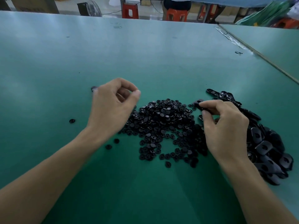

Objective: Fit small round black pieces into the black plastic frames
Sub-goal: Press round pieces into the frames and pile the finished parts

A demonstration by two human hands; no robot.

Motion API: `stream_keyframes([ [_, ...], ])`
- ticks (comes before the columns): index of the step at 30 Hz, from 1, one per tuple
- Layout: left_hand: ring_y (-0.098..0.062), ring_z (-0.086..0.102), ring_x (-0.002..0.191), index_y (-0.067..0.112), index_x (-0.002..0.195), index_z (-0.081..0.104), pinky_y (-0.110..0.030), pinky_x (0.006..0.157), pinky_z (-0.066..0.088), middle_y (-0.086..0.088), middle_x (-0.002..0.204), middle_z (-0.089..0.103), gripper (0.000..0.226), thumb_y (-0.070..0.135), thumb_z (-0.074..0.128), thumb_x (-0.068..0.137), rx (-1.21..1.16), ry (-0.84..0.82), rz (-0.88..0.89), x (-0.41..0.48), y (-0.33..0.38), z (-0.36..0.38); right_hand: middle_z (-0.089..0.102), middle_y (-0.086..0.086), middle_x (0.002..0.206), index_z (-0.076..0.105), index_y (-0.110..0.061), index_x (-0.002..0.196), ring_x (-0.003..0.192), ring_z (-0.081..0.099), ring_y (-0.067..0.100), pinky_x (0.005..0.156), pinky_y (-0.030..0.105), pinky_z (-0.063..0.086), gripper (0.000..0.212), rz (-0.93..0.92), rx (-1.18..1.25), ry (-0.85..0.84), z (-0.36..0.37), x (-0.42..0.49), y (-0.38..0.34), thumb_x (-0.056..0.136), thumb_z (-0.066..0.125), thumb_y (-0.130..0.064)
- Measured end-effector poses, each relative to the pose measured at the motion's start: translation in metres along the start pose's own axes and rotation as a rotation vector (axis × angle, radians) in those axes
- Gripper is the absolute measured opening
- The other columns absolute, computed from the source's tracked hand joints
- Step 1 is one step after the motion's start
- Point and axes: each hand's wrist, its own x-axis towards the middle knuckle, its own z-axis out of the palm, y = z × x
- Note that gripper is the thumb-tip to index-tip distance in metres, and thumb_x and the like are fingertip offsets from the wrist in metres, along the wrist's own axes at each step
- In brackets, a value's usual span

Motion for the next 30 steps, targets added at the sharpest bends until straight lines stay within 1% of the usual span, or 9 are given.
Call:
stream_keyframes([
  [3,-0.013,0.067,0.057,0.029,0.082,0.070,-0.020,0.047,0.050,0.007,0.069,0.068,0.004,0.032,0.073,0.081,-0.271,-0.207,-0.095,-0.026,0.020,0.018,0.072,-0.014,0.090,0.070,-0.037,0.093,0.082,0.069,0.004,0.076,0.016,0.054,0.032,0.028,0.306,-0.135,0.001,-0.005,-0.012,0.088,0.074,-0.006],
  [6,-0.020,0.073,0.069,0.030,0.090,0.072,-0.027,0.049,0.056,0.003,0.079,0.072,0.009,0.030,0.073,0.081,-0.384,-0.307,-0.121,-0.046,0.021,0.030,0.076,-0.011,0.089,0.073,-0.033,0.090,0.083,0.073,0.009,0.076,0.019,0.056,0.033,0.071,0.613,-0.288,0.002,-0.009,-0.019,0.084,0.077,-0.001],
  [8,-0.020,0.074,0.070,0.027,0.092,0.072,-0.027,0.051,0.056,-0.001,0.080,0.074,0.009,0.022,0.074,0.085,-0.430,-0.323,-0.106,-0.051,0.018,0.032,0.077,-0.008,0.088,0.074,-0.029,0.090,0.082,0.073,0.009,0.076,0.017,0.055,0.032,0.057,0.697,-0.333,0.003,-0.011,-0.022,0.082,0.077,0.002],
  [13,-0.019,0.074,0.067,0.019,0.095,0.072,-0.028,0.053,0.058,-0.004,0.076,0.074,0.011,0.010,0.074,0.090,-0.484,-0.350,-0.100,-0.050,0.011,0.031,0.076,-0.008,0.092,0.073,-0.030,0.097,0.088,0.073,0.008,0.080,0.021,0.057,0.026,0.123,0.664,-0.360,0.006,-0.014,-0.019,0.082,0.081,-0.010],
  [15,-0.020,0.075,0.068,0.018,0.097,0.071,-0.033,0.052,0.060,-0.004,0.076,0.074,0.011,0.010,0.074,0.090,-0.493,-0.346,-0.125,-0.049,0.011,0.031,0.076,-0.012,0.089,0.074,-0.031,0.097,0.085,0.073,0.006,0.077,0.021,0.057,0.019,0.131,0.594,-0.373,0.007,-0.014,-0.017,0.084,0.080,-0.018],
  [17,-0.022,0.076,0.070,0.017,0.099,0.071,-0.037,0.053,0.061,-0.005,0.077,0.075,0.013,0.010,0.074,0.089,-0.498,-0.343,-0.147,-0.049,0.012,0.030,0.076,-0.011,0.084,0.076,-0.027,0.093,0.079,0.073,0.007,0.074,0.021,0.056,0.012,0.129,0.598,-0.391,0.008,-0.014,-0.017,0.086,0.078,-0.017],
  [21,-0.020,0.077,0.077,0.013,0.096,0.073,-0.024,0.061,0.059,-0.005,0.082,0.077,0.010,0.006,0.073,0.089,-0.552,-0.334,-0.155,-0.048,0.013,0.030,0.077,-0.006,0.083,0.076,-0.025,0.091,0.076,0.073,0.010,0.073,0.023,0.056,0.013,0.164,0.676,-0.397,0.009,-0.014,-0.017,0.086,0.077,-0.013],
  [26,-0.021,0.075,0.071,0.012,0.096,0.074,-0.022,0.060,0.057,-0.007,0.076,0.076,0.013,0.001,0.069,0.091,-0.618,-0.339,-0.182,-0.047,0.012,0.031,0.077,-0.002,0.082,0.077,-0.026,0.090,0.072,0.073,0.014,0.070,0.022,0.056,0.012,0.198,0.719,-0.400,0.010,-0.014,-0.015,0.087,0.077,-0.015],
  [30,-0.021,0.076,0.076,0.013,0.107,0.069,-0.023,0.063,0.058,-0.004,0.083,0.076,0.021,0.005,0.073,0.088,-0.667,-0.345,-0.180,-0.046,0.013,0.030,0.078,0.000,0.083,0.075,-0.027,0.091,0.075,0.075,0.017,0.072,0.025,0.058,0.009,0.245,0.768,-0.386,0.012,-0.017,-0.018,0.082,0.076,-0.024],
])
